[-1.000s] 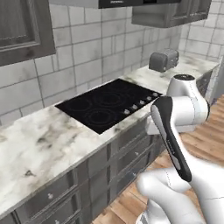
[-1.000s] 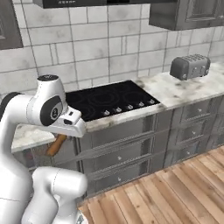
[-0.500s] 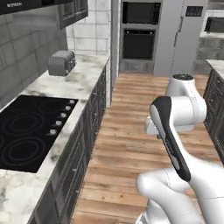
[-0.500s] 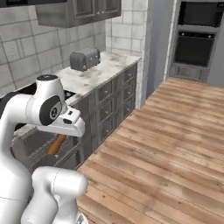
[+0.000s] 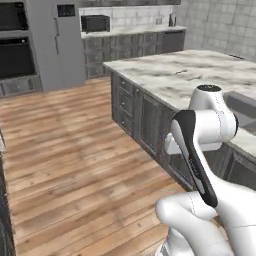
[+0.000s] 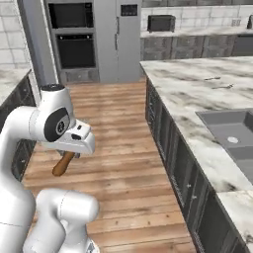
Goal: Take the pizza cutter from the drawer on the left and place it on the dining counter for cutting.
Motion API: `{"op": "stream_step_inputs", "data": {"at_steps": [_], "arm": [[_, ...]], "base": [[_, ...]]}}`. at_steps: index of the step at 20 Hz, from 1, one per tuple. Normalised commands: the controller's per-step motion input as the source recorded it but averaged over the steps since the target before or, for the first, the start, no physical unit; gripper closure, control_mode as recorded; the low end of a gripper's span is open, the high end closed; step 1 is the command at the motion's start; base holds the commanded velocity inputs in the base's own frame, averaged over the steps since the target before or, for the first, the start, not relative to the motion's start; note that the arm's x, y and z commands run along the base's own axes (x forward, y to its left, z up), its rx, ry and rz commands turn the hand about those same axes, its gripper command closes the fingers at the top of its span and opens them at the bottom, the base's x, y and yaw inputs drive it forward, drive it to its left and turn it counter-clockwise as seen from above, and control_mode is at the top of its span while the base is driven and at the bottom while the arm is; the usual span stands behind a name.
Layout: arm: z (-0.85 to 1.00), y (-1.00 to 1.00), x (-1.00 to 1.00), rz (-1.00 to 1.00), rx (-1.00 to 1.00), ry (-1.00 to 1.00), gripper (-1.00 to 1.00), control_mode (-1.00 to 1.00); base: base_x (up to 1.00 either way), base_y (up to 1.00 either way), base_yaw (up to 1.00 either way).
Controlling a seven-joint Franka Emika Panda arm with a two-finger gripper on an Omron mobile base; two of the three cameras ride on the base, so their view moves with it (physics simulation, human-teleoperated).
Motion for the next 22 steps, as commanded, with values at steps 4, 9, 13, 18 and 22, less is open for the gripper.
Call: {"op": "stream_step_inputs", "data": {"at_steps": [4,9,13,18,22], "arm": [[0.00,0.00,0.00,0.00,0.00,0.00,1.00,1.00],[0.00,0.00,0.00,0.00,0.00,0.00,1.00,1.00],[0.00,0.00,0.00,0.00,0.00,0.00,1.00,1.00],[0.00,0.00,0.00,0.00,0.00,0.00,1.00,1.00],[0.00,0.00,0.00,0.00,0.00,0.00,1.00,1.00]], "base": [[0.00,0.00,-0.98],[0.00,0.00,-0.94],[0.00,0.00,-0.92],[0.00,0.00,-0.89],[0.00,0.27,-0.74]]}}
